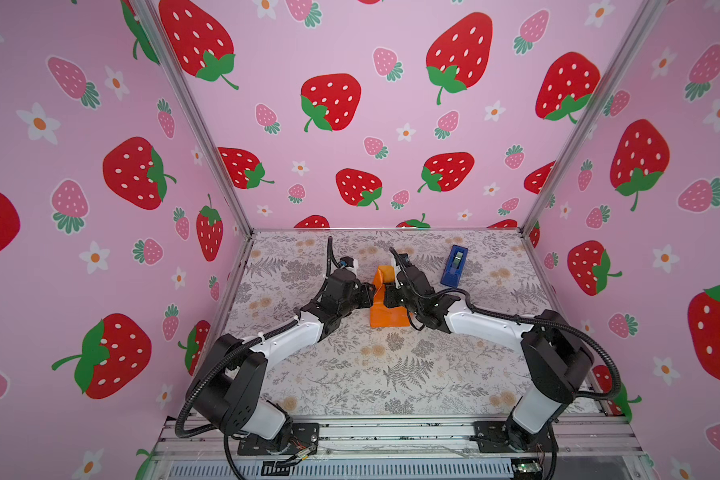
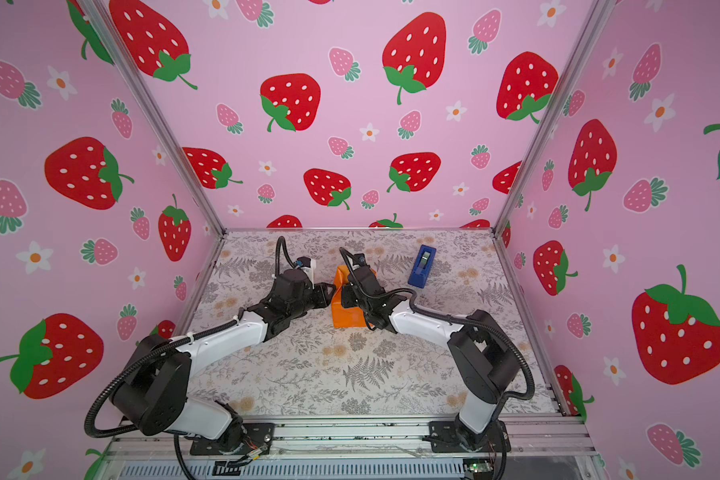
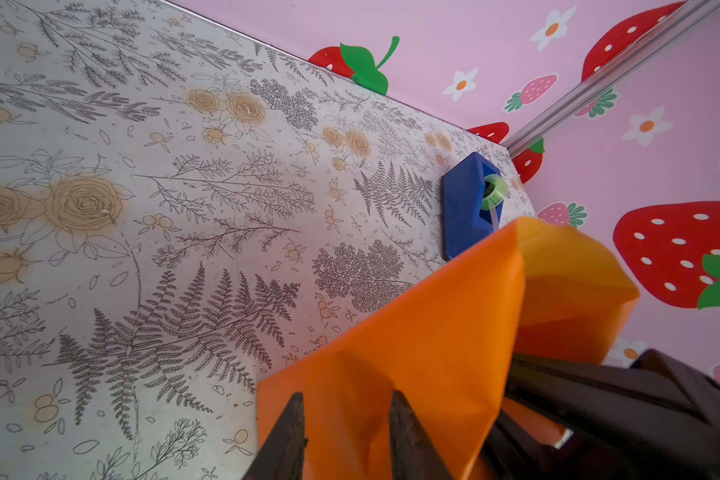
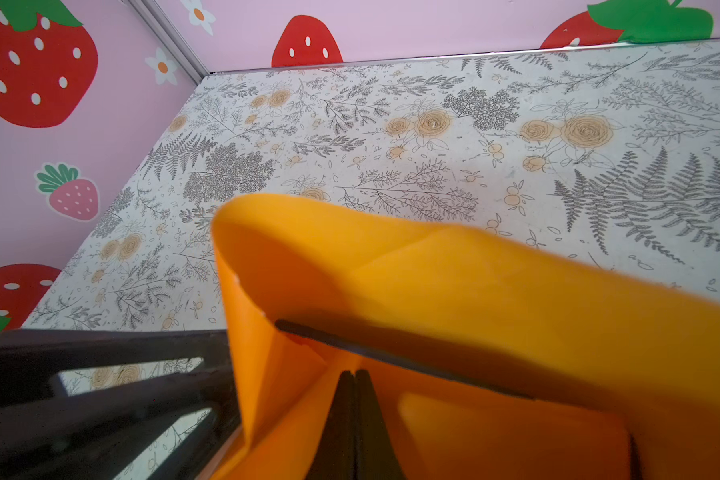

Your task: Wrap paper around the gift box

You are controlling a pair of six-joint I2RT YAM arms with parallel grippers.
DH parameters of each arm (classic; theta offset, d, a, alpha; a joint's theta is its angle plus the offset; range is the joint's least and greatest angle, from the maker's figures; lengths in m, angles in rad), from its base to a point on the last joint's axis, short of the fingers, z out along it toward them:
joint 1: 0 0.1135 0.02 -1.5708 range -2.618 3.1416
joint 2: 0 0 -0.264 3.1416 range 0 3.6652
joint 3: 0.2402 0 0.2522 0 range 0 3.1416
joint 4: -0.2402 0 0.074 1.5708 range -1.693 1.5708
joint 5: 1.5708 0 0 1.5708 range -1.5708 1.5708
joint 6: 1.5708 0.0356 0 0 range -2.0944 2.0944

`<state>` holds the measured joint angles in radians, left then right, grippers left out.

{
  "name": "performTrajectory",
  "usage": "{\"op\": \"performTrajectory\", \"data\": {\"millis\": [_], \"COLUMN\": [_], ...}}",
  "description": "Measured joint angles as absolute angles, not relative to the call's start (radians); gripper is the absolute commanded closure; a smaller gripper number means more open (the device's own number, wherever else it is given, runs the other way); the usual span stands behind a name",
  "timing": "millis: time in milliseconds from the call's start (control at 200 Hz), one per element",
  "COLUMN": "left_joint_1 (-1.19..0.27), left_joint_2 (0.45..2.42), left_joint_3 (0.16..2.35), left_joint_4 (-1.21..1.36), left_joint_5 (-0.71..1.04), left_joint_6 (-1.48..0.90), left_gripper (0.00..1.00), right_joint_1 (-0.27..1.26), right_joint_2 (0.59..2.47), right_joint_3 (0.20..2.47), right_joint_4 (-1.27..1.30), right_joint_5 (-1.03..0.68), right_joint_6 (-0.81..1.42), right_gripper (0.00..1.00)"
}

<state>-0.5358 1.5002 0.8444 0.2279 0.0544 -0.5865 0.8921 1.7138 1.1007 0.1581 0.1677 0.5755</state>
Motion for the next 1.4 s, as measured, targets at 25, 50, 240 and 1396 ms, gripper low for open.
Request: {"op": "performTrajectory", "data": {"millis": [25,50,240,1396], "left_joint_1": [-0.537,-0.538,-0.547,-0.580], "left_joint_2": [1.503,1.506,1.529,1.530], "left_joint_3": [0.845,0.845,0.863,0.874], "left_joint_4": [0.229,0.228,0.212,0.166], "left_joint_5": [0.054,0.054,0.048,-0.052], "left_joint_6": [-0.588,-0.589,-0.599,-0.601], "left_gripper": [0.64,0.64,0.64,0.63], "right_joint_1": [0.892,0.892,0.892,0.881], "right_joint_2": [1.714,1.714,1.714,1.779], "right_joint_3": [1.101,1.101,1.101,1.120], "right_joint_4": [0.158,0.158,0.158,0.274], "right_joint_5": [0.168,0.168,0.168,0.050], "right_joint_6": [0.575,0.575,0.576,0.703], "right_gripper": [1.00,1.00,1.00,1.00]}}
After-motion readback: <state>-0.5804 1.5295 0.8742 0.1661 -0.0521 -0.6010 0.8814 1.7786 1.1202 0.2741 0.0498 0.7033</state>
